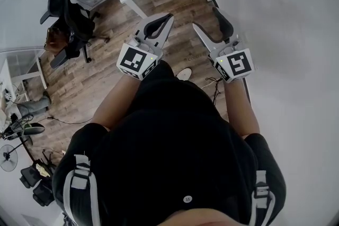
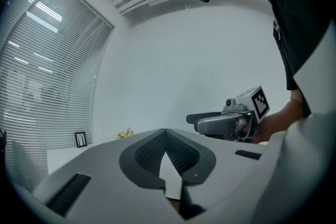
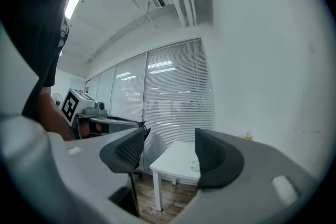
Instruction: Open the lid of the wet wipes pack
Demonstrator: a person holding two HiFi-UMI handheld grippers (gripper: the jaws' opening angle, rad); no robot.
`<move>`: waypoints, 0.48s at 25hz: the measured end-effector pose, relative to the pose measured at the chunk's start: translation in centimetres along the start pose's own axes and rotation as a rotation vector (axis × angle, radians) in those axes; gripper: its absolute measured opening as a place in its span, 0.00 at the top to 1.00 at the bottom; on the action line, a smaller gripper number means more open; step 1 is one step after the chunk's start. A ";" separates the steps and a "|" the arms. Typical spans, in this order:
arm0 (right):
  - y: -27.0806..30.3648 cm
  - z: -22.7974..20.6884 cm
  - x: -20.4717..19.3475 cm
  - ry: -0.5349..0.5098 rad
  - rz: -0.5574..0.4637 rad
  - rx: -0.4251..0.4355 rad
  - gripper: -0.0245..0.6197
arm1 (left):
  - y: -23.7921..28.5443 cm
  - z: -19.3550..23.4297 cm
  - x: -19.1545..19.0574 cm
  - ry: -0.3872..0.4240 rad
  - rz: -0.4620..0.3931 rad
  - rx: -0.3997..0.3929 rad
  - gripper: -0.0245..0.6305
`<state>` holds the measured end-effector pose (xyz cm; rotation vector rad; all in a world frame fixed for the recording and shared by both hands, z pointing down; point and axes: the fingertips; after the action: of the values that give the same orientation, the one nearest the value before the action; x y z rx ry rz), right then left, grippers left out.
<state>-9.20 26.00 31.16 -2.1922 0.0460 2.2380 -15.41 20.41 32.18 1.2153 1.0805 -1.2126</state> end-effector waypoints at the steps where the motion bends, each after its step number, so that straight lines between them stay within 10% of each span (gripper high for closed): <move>1: 0.0 -0.3 0.0 0.000 0.000 0.001 0.49 | 0.3 0.0 0.0 0.000 0.000 0.002 0.95; 12: 2.2 -3.2 -0.6 -0.014 0.011 0.003 0.49 | 3.6 1.8 -0.9 -0.016 -0.002 -0.003 0.95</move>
<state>-6.03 23.70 31.75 -2.1805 0.0617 2.2567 -11.94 18.54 33.45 1.2000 1.0717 -1.2200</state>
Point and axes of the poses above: the fingertips, and each gripper's own axes: y forward along the fingers, z to its left, x out of its top, and after that the axes turned 2 degrees about -y, right-handed
